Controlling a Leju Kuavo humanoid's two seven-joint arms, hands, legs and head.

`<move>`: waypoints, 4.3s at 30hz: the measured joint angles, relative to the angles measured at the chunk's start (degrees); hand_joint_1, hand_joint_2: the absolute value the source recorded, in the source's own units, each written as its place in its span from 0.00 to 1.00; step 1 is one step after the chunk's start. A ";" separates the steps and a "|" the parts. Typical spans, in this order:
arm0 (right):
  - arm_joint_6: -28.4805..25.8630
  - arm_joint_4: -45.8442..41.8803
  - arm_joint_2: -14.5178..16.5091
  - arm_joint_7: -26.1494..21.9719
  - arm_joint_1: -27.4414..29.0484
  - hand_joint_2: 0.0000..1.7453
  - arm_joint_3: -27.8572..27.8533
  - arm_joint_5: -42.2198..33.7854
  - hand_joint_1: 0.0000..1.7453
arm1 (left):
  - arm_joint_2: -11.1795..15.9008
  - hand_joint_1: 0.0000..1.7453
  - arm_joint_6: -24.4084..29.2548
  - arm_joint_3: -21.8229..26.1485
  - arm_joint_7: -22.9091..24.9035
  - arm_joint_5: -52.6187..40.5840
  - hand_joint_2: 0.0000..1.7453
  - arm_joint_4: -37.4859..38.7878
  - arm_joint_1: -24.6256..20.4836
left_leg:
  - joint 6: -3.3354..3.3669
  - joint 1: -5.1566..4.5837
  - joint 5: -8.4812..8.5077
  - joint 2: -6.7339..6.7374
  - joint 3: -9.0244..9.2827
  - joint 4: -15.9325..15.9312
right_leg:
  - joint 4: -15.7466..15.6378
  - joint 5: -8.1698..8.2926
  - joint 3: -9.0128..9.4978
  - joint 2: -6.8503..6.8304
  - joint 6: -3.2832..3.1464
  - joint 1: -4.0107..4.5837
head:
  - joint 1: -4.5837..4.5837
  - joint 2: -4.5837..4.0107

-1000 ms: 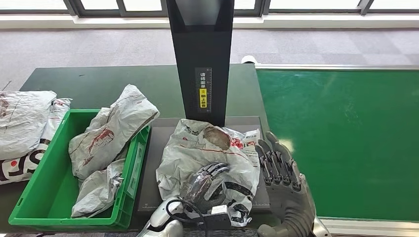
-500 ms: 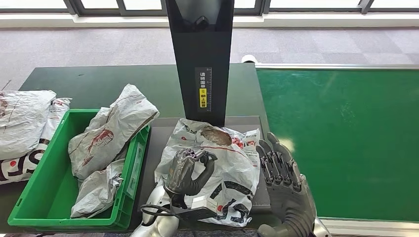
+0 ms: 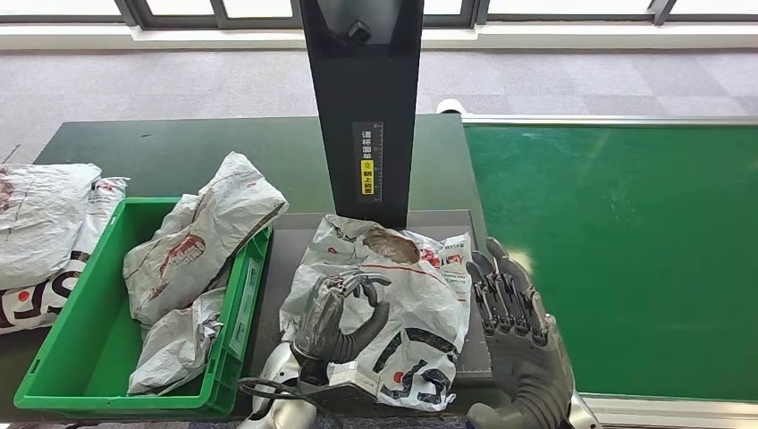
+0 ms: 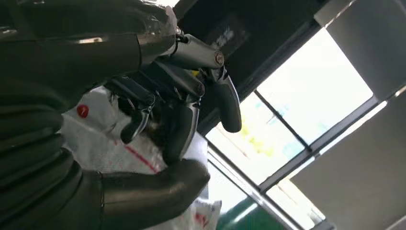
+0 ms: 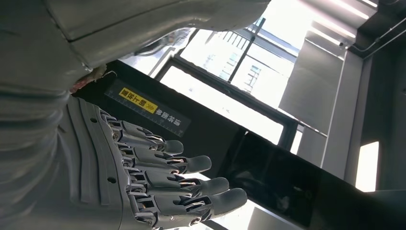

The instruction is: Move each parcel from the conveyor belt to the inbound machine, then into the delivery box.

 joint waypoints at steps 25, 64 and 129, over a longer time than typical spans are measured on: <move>0.02 0.04 0.00 0.00 -0.10 1.00 0.00 -0.19 0.00 | -0.16 0.00 -1.98 0.00 0.21 -0.22 0.25 7.29 -0.72 | -0.01 0.00 0.00 0.01 -0.03 0.00 | 0.00 0.00 -0.05 0.02 -0.01 0.00 | -0.01 0.00; -0.63 2.75 -0.55 0.04 -2.75 1.00 0.33 -1.96 0.00 | -3.84 1.00 -0.19 -2.19 9.04 -11.30 1.00 41.08 -14.99 | 0.07 -0.02 -0.55 -0.27 1.03 -0.01 | -0.02 -0.64 1.49 -0.23 0.05 -0.02 | 0.00 0.00; -3.79 1.61 -0.59 -0.02 -0.93 1.00 0.52 -0.86 0.00 | -1.99 1.00 20.47 38.33 -8.66 21.95 1.00 -42.90 7.22 | -0.08 0.01 -0.36 0.01 0.27 0.00 | 0.06 -0.42 0.21 0.05 -0.05 0.00 | 0.00 0.00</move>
